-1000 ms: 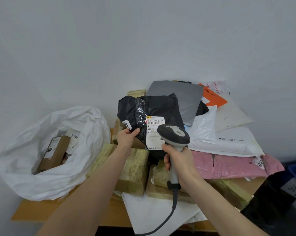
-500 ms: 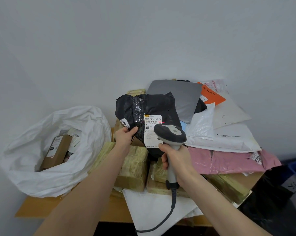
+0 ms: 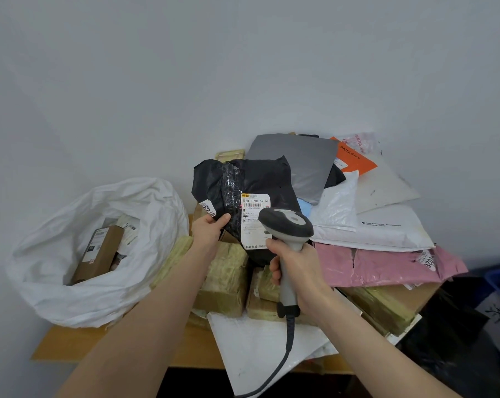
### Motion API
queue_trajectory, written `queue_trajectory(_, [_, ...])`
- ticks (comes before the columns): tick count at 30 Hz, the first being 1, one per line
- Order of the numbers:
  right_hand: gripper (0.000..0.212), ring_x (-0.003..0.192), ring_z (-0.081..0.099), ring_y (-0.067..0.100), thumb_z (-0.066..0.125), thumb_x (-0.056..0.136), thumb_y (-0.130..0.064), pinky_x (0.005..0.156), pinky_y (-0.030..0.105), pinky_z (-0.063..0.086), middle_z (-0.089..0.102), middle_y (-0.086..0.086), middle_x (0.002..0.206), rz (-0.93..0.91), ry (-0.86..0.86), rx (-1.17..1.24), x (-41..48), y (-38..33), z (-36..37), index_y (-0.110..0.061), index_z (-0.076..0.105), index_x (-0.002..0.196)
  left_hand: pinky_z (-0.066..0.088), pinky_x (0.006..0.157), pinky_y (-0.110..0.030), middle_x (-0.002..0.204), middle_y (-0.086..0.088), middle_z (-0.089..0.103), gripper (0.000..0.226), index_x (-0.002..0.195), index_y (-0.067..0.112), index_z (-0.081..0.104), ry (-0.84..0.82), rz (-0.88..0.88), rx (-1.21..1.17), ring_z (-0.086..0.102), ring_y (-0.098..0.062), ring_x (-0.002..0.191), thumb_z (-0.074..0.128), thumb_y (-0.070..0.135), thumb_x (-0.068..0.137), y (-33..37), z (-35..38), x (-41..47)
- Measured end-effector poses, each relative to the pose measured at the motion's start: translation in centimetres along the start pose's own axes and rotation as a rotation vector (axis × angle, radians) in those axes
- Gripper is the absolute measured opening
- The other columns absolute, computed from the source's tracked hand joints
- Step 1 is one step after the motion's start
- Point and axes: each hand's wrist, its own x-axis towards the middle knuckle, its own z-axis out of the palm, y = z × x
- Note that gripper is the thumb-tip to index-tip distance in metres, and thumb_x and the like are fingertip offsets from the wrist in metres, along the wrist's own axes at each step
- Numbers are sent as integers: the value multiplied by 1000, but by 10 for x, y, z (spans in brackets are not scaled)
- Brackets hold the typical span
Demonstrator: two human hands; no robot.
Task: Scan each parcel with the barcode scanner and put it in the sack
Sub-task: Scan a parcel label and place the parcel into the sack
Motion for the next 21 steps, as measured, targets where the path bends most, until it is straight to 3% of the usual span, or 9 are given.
queue_trajectory(5, [18, 37, 50, 14, 71, 85, -21, 40, 22, 41, 60, 7, 49, 2, -9, 16, -5, 0, -1, -6, 64, 79, 46, 48, -10, 75, 1, 65, 4, 90, 3, 66, -12, 3, -14, 59, -4, 60, 67, 1, 86, 0, -3, -5])
queue_trajectory(9, [18, 37, 49, 13, 70, 85, -19, 40, 23, 42, 59, 6, 48, 17, -19, 12, -8, 1, -2, -6, 62, 75, 45, 47, -9, 72, 3, 65, 7, 82, 7, 65, 5, 5, 2, 58, 3, 51, 68, 2, 86, -1, -4, -7])
queue_trajectory(15, [19, 38, 48, 14, 70, 84, -18, 42, 25, 41, 57, 5, 48, 32, -18, 3, -8, 3, -2, -7, 62, 71, 46, 49, -7, 77, 3, 66, 12, 99, 2, 67, 2, 21, -1, 59, -2, 63, 66, 0, 87, -2, -7, -11])
queue_trajectory(21, [17, 37, 46, 13, 69, 85, -16, 41, 24, 41, 55, 5, 48, 21, -20, 16, -8, 2, -2, -5, 63, 74, 46, 50, -6, 80, 5, 65, 13, 101, 5, 66, 15, 17, 22, 58, 0, 66, 66, 2, 88, -2, -8, -10])
